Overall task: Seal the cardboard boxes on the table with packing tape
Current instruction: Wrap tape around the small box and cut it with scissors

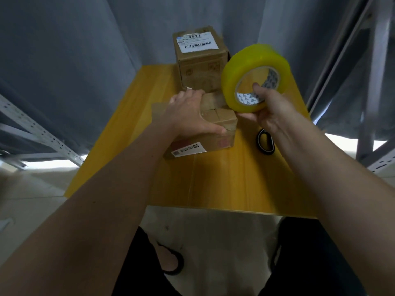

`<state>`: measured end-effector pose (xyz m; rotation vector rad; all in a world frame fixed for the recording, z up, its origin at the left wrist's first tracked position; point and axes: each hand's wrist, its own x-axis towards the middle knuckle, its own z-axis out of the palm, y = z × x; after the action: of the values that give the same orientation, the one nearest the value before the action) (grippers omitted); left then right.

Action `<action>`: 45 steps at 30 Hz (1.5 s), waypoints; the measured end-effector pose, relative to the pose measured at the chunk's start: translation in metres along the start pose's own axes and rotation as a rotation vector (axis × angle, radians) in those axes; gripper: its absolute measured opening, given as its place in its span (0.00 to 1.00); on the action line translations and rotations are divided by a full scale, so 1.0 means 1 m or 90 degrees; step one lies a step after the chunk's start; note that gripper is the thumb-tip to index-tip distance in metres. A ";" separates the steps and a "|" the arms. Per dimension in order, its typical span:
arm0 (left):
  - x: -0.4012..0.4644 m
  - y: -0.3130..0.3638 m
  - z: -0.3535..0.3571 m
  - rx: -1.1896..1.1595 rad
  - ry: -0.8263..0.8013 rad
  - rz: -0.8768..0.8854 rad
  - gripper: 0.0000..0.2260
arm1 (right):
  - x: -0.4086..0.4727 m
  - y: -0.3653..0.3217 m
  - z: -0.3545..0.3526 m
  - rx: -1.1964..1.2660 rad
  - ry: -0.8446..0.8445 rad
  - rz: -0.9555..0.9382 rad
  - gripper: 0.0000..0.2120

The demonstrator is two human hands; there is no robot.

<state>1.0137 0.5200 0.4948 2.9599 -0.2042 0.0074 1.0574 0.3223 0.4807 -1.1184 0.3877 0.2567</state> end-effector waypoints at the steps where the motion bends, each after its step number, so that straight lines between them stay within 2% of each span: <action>1: 0.000 0.000 0.000 -0.001 -0.001 0.000 0.55 | 0.001 -0.001 -0.001 -0.001 -0.002 -0.005 0.16; 5: 0.000 0.000 0.000 -0.004 -0.001 -0.004 0.55 | 0.005 -0.002 -0.013 -0.037 0.022 -0.046 0.18; 10: 0.000 0.000 -0.001 -0.007 -0.005 -0.004 0.54 | 0.008 0.011 -0.019 0.020 0.023 -0.004 0.12; 14: -0.001 0.001 -0.001 -0.013 -0.004 -0.007 0.54 | 0.008 0.016 -0.020 0.047 0.016 0.005 0.19; 18: -0.003 0.003 -0.003 0.003 -0.021 -0.007 0.54 | 0.008 0.033 -0.016 0.156 -0.011 0.074 0.18; 21: -0.004 0.007 -0.003 0.042 -0.064 0.039 0.46 | 0.007 0.039 -0.010 0.209 -0.016 0.101 0.15; 25: -0.006 0.026 0.003 0.066 -0.085 0.142 0.37 | 0.009 0.037 -0.010 0.206 0.001 0.095 0.18; 28: -0.010 0.031 0.007 0.015 -0.047 0.147 0.34 | 0.010 0.038 -0.008 0.204 0.020 0.086 0.18; 32: -0.026 0.032 0.017 0.040 0.088 0.155 0.30 | 0.008 0.038 -0.006 0.180 0.056 0.070 0.19; 34: -0.032 0.031 0.019 0.062 0.100 0.112 0.30 | 0.006 0.037 -0.007 0.168 0.070 0.061 0.20; 36: -0.035 0.026 0.014 0.086 0.051 0.018 0.33 | 0.003 0.035 -0.008 0.153 0.077 0.053 0.20; 39: -0.036 0.017 -0.001 0.106 -0.059 -0.155 0.43 | -0.003 0.033 -0.007 0.143 0.075 0.063 0.18; 42: -0.035 0.011 -0.014 0.052 -0.133 -0.305 0.55 | -0.008 0.035 -0.004 0.175 0.065 0.091 0.11; 45: -0.028 0.016 -0.022 0.183 -0.185 -0.309 0.61 | -0.011 0.035 -0.003 0.181 0.074 0.101 0.09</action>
<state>0.9842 0.5122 0.5192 3.1943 0.5245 -0.4936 1.0332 0.3343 0.4554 -0.8258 0.5981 0.2670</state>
